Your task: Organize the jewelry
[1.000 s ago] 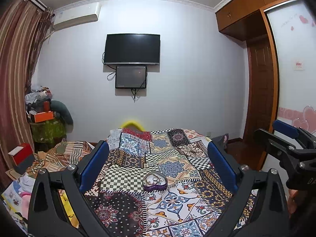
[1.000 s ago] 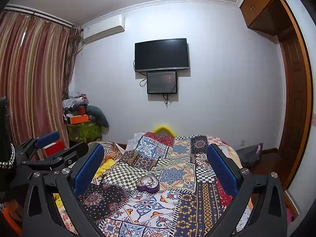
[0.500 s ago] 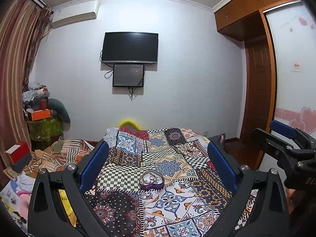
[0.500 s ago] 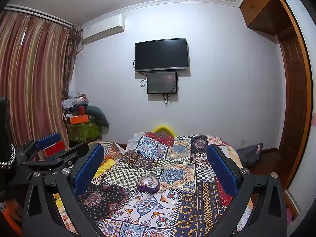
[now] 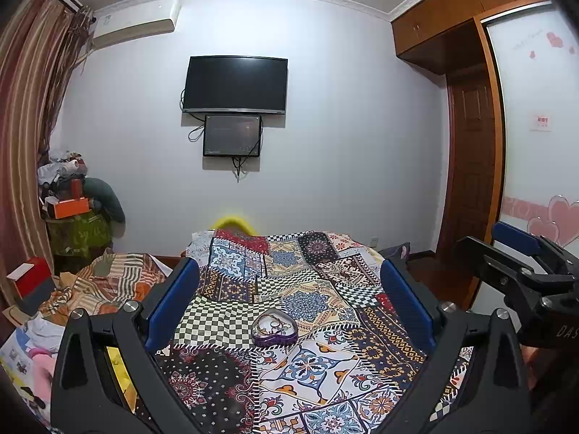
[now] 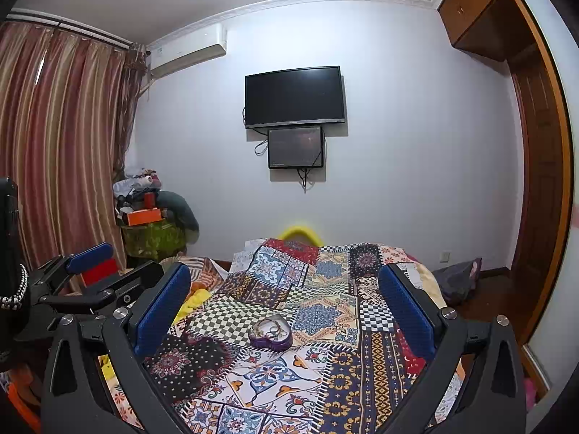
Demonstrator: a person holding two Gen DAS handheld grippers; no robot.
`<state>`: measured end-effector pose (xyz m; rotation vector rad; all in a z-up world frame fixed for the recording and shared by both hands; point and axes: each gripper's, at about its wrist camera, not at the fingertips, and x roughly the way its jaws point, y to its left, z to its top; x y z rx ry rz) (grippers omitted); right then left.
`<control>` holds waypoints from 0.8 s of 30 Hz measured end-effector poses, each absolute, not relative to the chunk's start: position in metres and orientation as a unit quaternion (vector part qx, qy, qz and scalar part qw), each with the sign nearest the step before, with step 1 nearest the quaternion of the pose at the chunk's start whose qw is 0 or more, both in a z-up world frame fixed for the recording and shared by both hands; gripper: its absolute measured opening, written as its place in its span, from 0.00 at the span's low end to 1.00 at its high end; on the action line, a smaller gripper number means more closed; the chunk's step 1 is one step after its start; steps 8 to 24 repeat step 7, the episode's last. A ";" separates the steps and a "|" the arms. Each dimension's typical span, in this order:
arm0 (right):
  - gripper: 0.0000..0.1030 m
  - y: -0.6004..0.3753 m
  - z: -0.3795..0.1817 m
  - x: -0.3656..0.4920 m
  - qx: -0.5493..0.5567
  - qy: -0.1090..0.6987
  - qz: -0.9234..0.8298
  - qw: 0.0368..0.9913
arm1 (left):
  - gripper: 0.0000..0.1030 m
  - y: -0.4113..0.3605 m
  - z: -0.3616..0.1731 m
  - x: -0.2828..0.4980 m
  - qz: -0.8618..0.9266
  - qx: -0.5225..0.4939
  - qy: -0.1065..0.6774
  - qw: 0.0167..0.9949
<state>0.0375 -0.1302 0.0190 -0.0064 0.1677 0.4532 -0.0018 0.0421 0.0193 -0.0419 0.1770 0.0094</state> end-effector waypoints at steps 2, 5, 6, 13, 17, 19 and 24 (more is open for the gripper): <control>1.00 -0.129 0.018 0.039 -0.006 0.085 0.223 0.971 | 0.98 0.042 0.019 -0.001 0.006 -0.020 0.089 0.996; 1.00 -0.129 0.015 0.041 -0.006 0.090 0.222 0.971 | 0.98 0.042 0.017 0.002 0.007 -0.020 0.092 0.996; 1.00 -0.129 0.013 0.042 -0.006 0.093 0.222 0.971 | 0.98 0.043 0.016 0.003 0.007 -0.021 0.093 0.995; 1.00 -0.129 0.013 0.043 -0.007 0.094 0.221 0.971 | 0.98 0.044 0.016 0.004 0.008 -0.022 0.094 0.995; 1.00 -0.129 0.013 0.043 -0.007 0.094 0.221 0.971 | 0.98 0.044 0.016 0.004 0.008 -0.022 0.094 0.995; 1.00 -0.129 0.013 0.043 -0.007 0.094 0.221 0.971 | 0.98 0.044 0.016 0.004 0.008 -0.022 0.094 0.995; 1.00 -0.129 0.013 0.043 -0.007 0.094 0.221 0.971 | 0.98 0.044 0.016 0.004 0.008 -0.022 0.094 0.995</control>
